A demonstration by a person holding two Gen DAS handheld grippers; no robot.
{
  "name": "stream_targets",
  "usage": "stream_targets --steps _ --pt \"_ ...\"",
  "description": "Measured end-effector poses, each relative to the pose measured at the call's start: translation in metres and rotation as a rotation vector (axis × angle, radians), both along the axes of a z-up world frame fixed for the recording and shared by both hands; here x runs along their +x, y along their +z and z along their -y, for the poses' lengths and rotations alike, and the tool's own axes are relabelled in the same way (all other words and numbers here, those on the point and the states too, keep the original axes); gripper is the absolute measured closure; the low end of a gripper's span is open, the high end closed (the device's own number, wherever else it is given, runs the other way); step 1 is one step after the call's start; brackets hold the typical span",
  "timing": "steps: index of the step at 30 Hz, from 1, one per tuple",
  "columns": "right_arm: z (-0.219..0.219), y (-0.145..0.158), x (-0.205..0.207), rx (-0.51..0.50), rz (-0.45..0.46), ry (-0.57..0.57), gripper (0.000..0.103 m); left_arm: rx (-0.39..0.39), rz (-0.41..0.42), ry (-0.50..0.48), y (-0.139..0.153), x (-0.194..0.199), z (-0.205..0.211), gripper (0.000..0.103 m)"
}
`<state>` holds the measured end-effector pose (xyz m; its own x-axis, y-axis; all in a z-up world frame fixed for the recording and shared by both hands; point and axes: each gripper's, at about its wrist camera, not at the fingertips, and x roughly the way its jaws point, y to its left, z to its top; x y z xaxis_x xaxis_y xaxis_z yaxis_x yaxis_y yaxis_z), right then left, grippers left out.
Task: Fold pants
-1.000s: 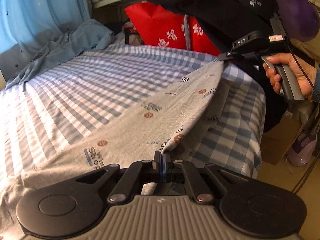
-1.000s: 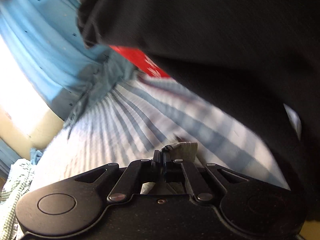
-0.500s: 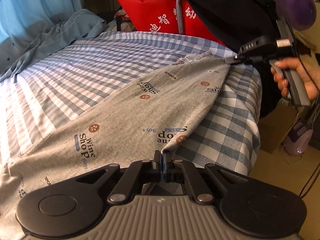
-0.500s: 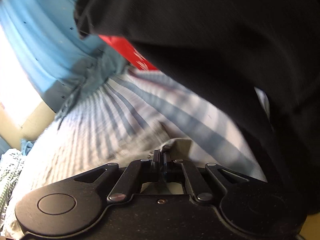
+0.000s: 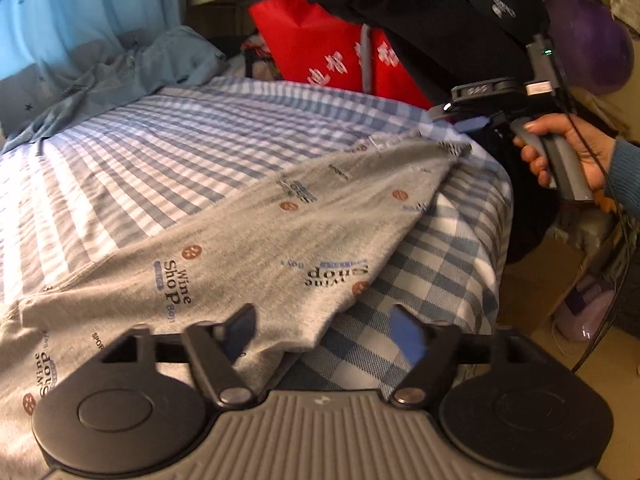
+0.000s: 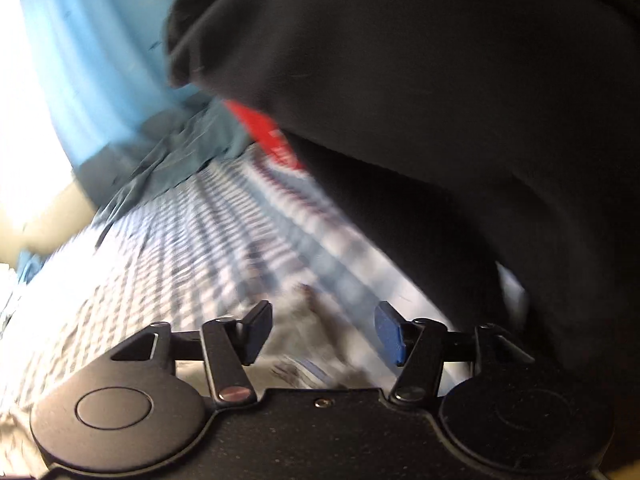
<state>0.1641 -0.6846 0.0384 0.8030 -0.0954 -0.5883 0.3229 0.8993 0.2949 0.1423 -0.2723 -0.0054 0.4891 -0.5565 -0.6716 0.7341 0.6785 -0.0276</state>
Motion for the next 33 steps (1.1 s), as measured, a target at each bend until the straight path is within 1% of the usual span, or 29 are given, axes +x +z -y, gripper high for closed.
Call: stream_targets --steps 1,2,3,4,6,8,9,10,11,13,15,17,20,21,23,24,25,26,27,28,29,30,31,33 --pt "-0.001 -0.001 0.011 -0.001 -0.015 0.026 0.038 -0.013 0.006 0.024 0.0 -0.001 -0.002 0.011" --pt "-0.003 -0.003 0.02 -0.005 -0.035 0.045 0.038 -0.025 0.008 0.047 0.001 -0.001 -0.004 0.01" --pt "-0.005 -0.006 0.032 -0.019 -0.068 0.061 0.043 -0.035 0.005 0.065 0.001 0.0 -0.007 0.01" --pt "-0.007 -0.009 0.04 -0.04 -0.096 0.069 0.052 -0.042 -0.001 0.084 0.001 0.001 -0.01 0.01" --pt "-0.013 -0.015 0.054 -0.09 -0.159 0.082 0.058 -0.05 -0.011 0.126 0.0 0.003 -0.019 0.01" --pt "-0.013 -0.017 0.06 -0.106 -0.179 0.081 0.062 -0.058 -0.023 0.163 -0.001 0.005 -0.028 0.01" --pt "-0.013 -0.017 0.061 -0.103 -0.18 0.078 0.068 -0.066 -0.03 0.18 -0.001 0.007 -0.033 0.01" --pt "-0.013 -0.017 0.063 -0.103 -0.18 0.08 0.082 -0.074 -0.036 0.193 -0.001 0.008 -0.037 0.01" --pt "-0.014 -0.016 0.064 -0.107 -0.176 0.087 0.088 -0.084 -0.043 0.208 -0.001 0.01 -0.041 0.01" --pt "-0.018 -0.012 0.065 -0.145 -0.157 0.093 0.09 -0.098 -0.049 0.225 0.001 0.012 -0.046 0.01" --pt "-0.022 -0.004 0.071 -0.187 -0.124 0.092 0.091 -0.108 -0.043 0.238 0.003 0.013 -0.05 0.01" --pt "-0.024 0.004 0.08 -0.208 -0.098 0.093 0.091 -0.111 -0.036 0.245 0.004 0.014 -0.052 0.009" --pt "-0.027 0.005 0.097 -0.251 -0.115 0.106 0.09 -0.107 -0.031 0.255 0.004 0.012 -0.052 0.009" --pt "-0.028 0.002 0.103 -0.279 -0.138 0.111 0.09 -0.104 -0.032 0.258 0.004 0.012 -0.053 0.009" --pt "-0.028 -0.007 0.109 -0.282 -0.18 0.102 0.088 -0.097 -0.031 0.262 0.002 0.01 -0.054 0.009" --pt "-0.027 -0.011 0.11 -0.28 -0.191 0.092 0.085 -0.091 -0.03 0.265 0.001 0.01 -0.055 0.009" --pt "-0.027 -0.012 0.108 -0.279 -0.191 0.083 0.078 -0.087 -0.029 0.269 0.001 0.01 -0.056 0.008" --pt "-0.026 -0.012 0.103 -0.275 -0.179 0.079 0.075 -0.085 -0.027 0.274 0.002 0.01 -0.058 0.007" --pt "-0.024 -0.011 0.097 -0.267 -0.166 0.076 0.067 -0.085 -0.024 0.281 0.002 0.01 -0.061 0.006" --pt "-0.023 -0.008 0.09 -0.261 -0.154 0.074 0.052 -0.086 -0.021 0.292 0.002 0.011 -0.063 0.005" --pt "-0.021 -0.006 0.08 -0.254 -0.136 0.069 0.044 -0.088 -0.018 0.305 0.003 0.011 -0.066 0.004" --pt "-0.02 -0.003 0.067 -0.243 -0.12 0.061 0.031 -0.092 -0.015 0.318 0.004 0.012 -0.068 0.003" --pt "-0.017 0.0 0.055 -0.227 -0.107 0.052 0.025 -0.096 -0.012 0.33 0.005 0.012 -0.071 0.002" --pt "-0.012 0.003 0.031 -0.172 -0.084 0.041 0.022 -0.1 -0.009 0.358 0.004 0.013 -0.079 0.001"
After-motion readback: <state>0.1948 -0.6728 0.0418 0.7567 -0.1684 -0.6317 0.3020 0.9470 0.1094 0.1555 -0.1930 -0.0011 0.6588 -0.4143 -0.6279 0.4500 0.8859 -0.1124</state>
